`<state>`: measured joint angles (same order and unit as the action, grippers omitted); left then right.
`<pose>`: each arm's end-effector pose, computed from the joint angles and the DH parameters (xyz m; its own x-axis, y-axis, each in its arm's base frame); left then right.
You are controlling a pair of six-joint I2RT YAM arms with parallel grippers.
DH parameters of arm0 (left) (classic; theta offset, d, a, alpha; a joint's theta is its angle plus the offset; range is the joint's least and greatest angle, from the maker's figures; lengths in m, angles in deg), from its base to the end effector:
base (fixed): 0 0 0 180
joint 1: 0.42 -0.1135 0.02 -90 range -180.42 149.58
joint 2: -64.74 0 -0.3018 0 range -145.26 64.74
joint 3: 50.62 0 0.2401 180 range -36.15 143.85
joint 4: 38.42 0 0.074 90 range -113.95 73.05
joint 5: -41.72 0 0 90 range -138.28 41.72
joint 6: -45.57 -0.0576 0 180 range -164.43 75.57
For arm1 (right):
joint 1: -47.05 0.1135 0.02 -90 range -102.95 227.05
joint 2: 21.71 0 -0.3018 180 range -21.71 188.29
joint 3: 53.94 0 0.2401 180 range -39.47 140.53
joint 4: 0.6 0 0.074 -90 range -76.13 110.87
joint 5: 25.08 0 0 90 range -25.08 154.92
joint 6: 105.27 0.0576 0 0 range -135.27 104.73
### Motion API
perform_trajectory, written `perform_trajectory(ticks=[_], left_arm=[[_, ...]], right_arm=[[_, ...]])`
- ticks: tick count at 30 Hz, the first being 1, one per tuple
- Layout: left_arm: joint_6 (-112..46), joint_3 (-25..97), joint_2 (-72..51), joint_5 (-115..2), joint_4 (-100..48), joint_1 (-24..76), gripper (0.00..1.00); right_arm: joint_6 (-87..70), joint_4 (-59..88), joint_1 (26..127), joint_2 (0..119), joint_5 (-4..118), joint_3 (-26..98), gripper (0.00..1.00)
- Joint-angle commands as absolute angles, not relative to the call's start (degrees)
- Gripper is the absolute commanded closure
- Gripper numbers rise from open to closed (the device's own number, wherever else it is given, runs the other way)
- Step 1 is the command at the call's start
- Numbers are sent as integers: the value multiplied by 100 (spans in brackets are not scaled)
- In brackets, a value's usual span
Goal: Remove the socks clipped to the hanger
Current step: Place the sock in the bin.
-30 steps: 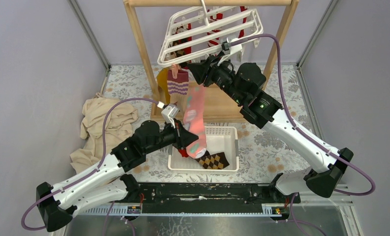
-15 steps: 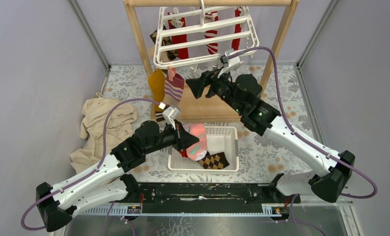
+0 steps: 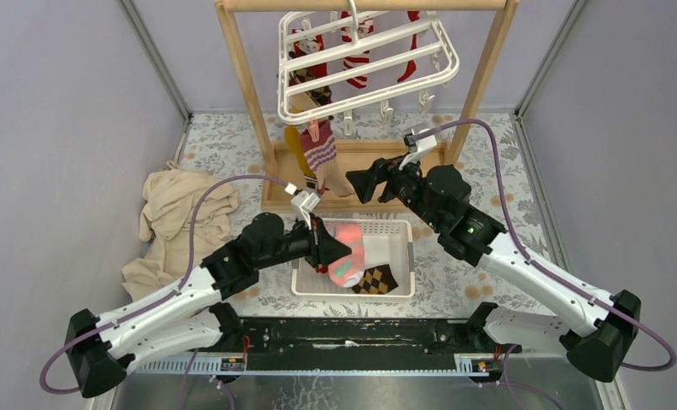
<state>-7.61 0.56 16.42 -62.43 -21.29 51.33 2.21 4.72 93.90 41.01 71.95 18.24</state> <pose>0.1034 -0.1540 0.3189 -0.6664 -0.0933 -0.7397 0.6356 0.4476 -0.6290 0.1757 0.1771 0.4307 -0.1453 0.2809 -0.9487 -0.6258 0.7165 0.3080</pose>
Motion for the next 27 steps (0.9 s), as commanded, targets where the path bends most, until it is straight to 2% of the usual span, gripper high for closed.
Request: perform_trajectory(ticks=[1,6,10,11,12,18,27], left_arm=[[-636,-266,1334,-6235,-2782,5170,75],[-651,-458,936,-5751,-2847,5190,41],[-759,-416,678,-5382,-2708,5201,26],[-790,-393,645,-5227,-2587,5204,12],[-817,-349,636,-5036,-2464,5219,3],[-837,-267,1148,-4005,-1807,5313,2],[-838,-233,2279,-3656,-1428,5311,2]], right_arm=[[350,390,9389,3806,7418,1561,15],[396,440,9385,3656,7429,1271,15],[413,449,9388,3636,7391,1184,15],[414,442,9389,3641,7380,1173,15],[413,435,9388,3658,7377,1162,15],[348,306,9389,3783,7374,1074,15],[321,81,9389,4097,6986,1045,17]])
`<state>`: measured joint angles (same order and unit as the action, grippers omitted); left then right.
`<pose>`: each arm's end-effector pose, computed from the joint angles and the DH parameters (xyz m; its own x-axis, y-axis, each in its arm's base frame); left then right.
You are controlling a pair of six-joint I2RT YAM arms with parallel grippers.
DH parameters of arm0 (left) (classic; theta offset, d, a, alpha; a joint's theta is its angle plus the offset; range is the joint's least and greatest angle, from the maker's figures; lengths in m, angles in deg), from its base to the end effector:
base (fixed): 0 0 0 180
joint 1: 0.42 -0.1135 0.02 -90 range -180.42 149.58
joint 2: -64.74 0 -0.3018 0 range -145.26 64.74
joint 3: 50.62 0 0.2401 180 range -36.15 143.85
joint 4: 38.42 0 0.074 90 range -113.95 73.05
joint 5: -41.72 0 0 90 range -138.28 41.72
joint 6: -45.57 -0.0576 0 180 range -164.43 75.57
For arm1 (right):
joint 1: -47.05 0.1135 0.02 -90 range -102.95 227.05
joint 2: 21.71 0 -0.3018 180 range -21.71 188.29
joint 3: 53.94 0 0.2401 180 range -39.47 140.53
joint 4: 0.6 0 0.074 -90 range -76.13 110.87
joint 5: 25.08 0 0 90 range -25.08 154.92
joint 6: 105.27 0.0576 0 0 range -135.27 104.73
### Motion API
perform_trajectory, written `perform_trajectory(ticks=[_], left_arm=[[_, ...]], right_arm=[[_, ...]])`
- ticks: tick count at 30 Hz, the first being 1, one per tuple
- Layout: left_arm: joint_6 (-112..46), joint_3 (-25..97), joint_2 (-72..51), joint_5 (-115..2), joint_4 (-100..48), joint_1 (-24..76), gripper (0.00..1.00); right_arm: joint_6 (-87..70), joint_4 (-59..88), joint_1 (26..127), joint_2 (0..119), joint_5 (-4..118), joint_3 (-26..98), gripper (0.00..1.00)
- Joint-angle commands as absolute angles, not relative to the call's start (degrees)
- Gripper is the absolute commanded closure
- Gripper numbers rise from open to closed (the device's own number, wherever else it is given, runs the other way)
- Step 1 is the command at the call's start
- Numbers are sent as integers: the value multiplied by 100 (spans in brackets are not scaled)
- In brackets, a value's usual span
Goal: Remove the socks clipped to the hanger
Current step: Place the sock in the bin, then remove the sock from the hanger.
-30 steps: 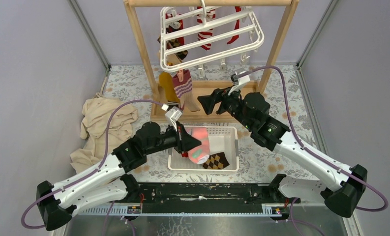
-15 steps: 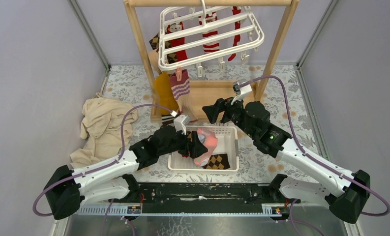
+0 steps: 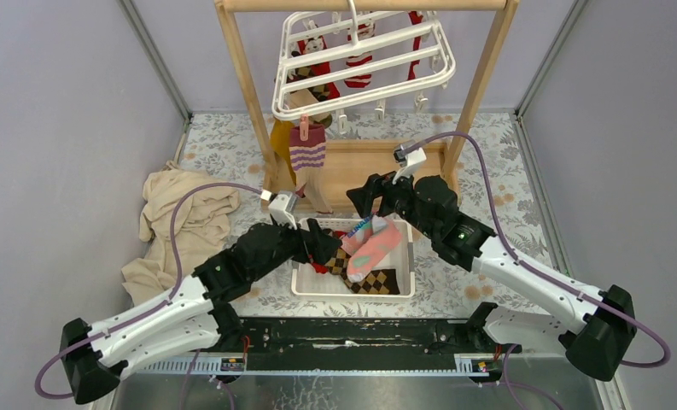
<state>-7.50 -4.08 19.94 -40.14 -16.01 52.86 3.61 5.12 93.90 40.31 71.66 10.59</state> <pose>0.1072 -0.1301 0.2872 -0.5979 -0.1933 -0.7779 0.4442 0.7280 -0.5222 0.1754 0.1772 0.3832 -0.2447 0.2088 -0.9468 -0.5973 0.7368 0.3169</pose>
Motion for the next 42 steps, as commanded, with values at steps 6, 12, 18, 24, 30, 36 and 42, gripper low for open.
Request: perform_trajectory(ticks=[6,12,18,24,30,36,42], left_arm=[[-789,-228,2634,-3768,-1360,5310,2],[-730,-275,3181,-3483,-1029,5312,2],[-742,-200,3448,-3309,-707,5312,1],[-723,-189,3530,-3316,-690,5312,1],[-709,-228,3546,-3334,-695,5311,2],[-716,-290,3572,-3265,-734,5311,2],[-730,-363,3599,-3095,-888,5310,2]], right_arm=[[168,-649,9385,4637,6518,1088,17],[-132,-2039,9389,5416,5893,1073,17],[-59,-3125,9390,6297,5105,1370,17],[110,-3727,9388,7234,4908,1940,17],[164,-3857,9389,7562,4645,2217,47],[245,-3829,9390,6722,4699,1396,78],[45,-3010,9390,5868,4859,1058,77]])
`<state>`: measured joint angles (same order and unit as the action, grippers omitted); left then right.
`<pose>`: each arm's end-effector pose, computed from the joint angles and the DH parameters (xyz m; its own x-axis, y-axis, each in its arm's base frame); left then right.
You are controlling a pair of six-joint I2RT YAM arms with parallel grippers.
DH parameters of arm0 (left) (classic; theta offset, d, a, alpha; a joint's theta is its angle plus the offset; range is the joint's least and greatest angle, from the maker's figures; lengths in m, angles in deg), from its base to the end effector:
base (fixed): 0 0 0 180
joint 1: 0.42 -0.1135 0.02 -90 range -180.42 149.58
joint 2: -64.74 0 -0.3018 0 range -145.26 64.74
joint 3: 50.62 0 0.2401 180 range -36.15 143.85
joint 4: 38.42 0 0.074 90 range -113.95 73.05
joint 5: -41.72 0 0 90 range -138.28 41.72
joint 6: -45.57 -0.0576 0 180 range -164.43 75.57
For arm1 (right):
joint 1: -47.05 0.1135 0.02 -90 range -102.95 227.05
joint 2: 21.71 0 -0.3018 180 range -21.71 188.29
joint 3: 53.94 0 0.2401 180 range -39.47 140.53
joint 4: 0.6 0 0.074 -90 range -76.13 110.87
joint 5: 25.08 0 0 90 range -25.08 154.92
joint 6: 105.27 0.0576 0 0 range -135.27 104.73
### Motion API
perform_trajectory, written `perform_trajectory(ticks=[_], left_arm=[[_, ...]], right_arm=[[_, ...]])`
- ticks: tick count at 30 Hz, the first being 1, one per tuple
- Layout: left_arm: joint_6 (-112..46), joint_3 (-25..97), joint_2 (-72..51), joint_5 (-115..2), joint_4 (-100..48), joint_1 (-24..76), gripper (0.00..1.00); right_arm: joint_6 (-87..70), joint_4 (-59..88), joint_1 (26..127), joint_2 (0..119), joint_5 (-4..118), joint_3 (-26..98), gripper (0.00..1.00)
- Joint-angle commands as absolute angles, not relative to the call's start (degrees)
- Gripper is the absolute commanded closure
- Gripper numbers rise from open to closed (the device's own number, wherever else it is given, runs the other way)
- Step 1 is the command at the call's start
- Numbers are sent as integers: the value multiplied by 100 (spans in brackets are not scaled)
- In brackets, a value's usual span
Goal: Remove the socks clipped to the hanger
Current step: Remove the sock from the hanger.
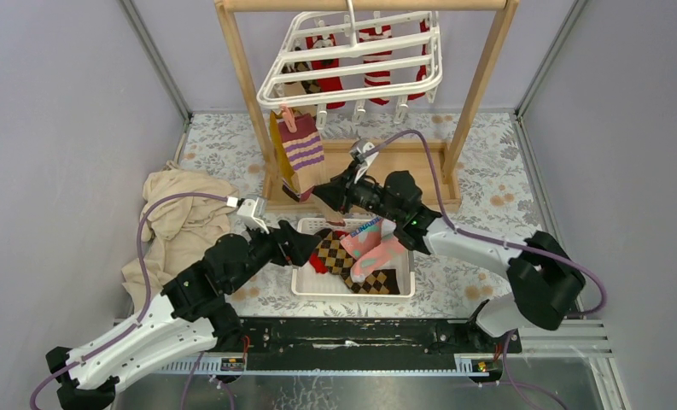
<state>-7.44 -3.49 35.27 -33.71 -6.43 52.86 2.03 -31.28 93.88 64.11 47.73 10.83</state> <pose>0.0784 -0.0809 0.3027 -0.4973 -0.3073 -0.8114 0.4142 0.7376 -0.5332 0.2266 0.2664 0.3498 -0.1572 0.2477 -0.9560 -0.8896 0.3849 0.2460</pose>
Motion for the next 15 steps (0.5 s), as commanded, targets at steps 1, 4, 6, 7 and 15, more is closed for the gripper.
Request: perform_trajectory(ticks=[1,4,6,7,15], left_arm=[[-725,-363,3605,-3057,-887,5312,2],[-749,-346,3686,-2924,-934,5310,2],[-783,-339,3761,-2841,-1030,5311,2],[-808,-334,3796,-2824,-1092,5312,2],[-1105,-287,3616,-2996,-2025,5312,2]], right_arm=[[29,-2901,9390,5699,4859,1021,77],[-10,-2462,9390,5390,4840,999,80],[-15,-2195,9389,5242,4668,1028,83],[-12,-2062,9389,5179,4586,1054,86],[-4,-1005,9390,4818,4080,1395,91]])
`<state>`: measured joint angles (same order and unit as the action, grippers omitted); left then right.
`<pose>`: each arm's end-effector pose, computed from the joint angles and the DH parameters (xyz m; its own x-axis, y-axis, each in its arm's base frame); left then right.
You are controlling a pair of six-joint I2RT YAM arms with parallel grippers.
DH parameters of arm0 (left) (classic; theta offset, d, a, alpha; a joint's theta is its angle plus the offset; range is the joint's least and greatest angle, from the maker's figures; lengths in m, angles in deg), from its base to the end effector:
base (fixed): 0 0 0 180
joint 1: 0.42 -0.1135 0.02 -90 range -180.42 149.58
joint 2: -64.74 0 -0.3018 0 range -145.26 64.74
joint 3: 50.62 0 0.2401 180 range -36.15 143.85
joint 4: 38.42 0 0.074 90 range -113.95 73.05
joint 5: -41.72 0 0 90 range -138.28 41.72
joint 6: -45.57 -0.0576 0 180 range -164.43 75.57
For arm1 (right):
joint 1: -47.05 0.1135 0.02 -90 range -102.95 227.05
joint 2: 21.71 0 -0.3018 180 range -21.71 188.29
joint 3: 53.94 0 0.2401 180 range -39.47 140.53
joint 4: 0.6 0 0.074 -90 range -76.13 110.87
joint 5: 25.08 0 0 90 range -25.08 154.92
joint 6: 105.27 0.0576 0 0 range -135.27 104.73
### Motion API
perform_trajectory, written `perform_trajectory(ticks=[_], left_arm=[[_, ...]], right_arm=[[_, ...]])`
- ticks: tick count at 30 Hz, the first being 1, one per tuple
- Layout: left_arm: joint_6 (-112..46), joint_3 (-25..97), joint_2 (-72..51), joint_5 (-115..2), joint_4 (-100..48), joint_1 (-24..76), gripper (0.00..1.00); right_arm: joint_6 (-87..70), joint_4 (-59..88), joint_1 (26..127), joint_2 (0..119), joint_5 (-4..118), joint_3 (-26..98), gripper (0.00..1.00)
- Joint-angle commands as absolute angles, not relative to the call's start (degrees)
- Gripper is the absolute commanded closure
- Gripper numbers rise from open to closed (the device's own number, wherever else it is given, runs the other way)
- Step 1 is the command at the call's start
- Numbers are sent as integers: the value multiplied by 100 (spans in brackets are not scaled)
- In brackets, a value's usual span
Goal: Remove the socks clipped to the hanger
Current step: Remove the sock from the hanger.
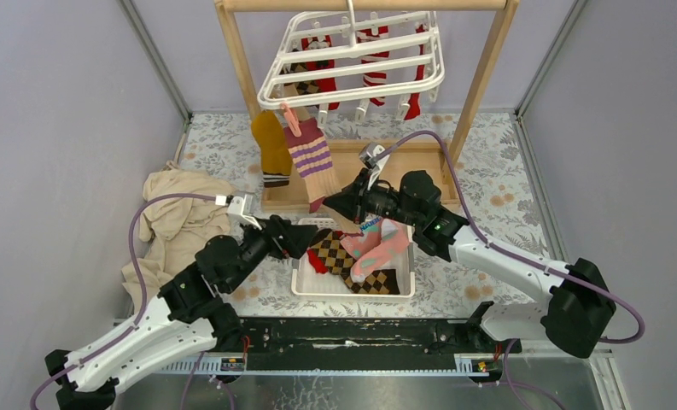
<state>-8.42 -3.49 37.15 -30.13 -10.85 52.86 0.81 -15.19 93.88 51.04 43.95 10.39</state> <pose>0.0779 -0.0744 0.3156 -0.4069 -0.3888 -0.8266 0.4178 0.7254 -0.5470 0.1868 0.2293 0.3803 -0.1854 0.1804 -0.9660 -0.9087 0.3428 0.2384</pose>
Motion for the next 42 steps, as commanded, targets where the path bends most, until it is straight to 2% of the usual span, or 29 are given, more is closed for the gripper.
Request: perform_trajectory(ticks=[1,12,26,42], left_arm=[[-1159,-278,3560,-3066,-2205,5314,2],[-2165,856,2348,-3627,-3286,5302,2],[-3243,1857,2086,-4167,-3070,5065,2],[-2706,2325,1191,-6563,-3416,2838,2]], right_arm=[[-19,-928,9390,4764,4088,1396,91],[-55,-459,9297,4575,4095,1464,92],[236,-71,8835,4526,3283,1738,92],[282,33,8706,4518,3015,1825,92]])
